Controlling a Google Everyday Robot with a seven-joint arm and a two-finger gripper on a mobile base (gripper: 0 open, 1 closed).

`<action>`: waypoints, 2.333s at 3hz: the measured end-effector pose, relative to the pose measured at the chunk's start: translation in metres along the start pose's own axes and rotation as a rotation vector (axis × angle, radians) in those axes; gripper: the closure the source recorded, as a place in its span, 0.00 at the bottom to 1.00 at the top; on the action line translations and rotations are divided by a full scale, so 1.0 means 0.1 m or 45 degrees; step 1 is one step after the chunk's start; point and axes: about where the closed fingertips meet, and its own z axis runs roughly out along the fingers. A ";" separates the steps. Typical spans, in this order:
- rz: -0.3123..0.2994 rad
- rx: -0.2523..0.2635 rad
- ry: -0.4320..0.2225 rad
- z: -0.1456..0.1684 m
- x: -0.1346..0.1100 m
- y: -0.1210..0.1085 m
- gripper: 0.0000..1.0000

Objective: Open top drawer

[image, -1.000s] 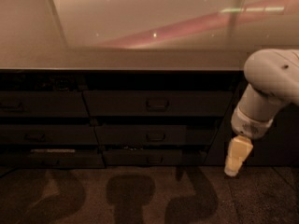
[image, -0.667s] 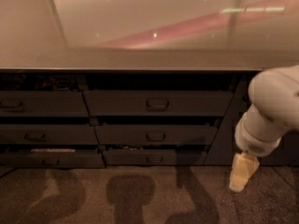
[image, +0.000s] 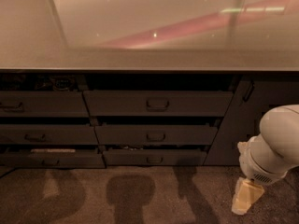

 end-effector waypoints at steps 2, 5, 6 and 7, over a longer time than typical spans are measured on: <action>0.083 -0.056 0.059 0.06 -0.02 -0.38 0.00; 0.114 -0.106 0.026 0.02 -0.08 -0.64 0.00; 0.121 -0.327 -0.184 0.09 0.08 -0.60 0.00; -0.016 -0.495 -0.395 0.04 0.05 -0.58 0.00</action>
Offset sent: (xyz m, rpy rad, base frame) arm 0.0866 -0.0267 0.0132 -0.0459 0.0798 -0.2063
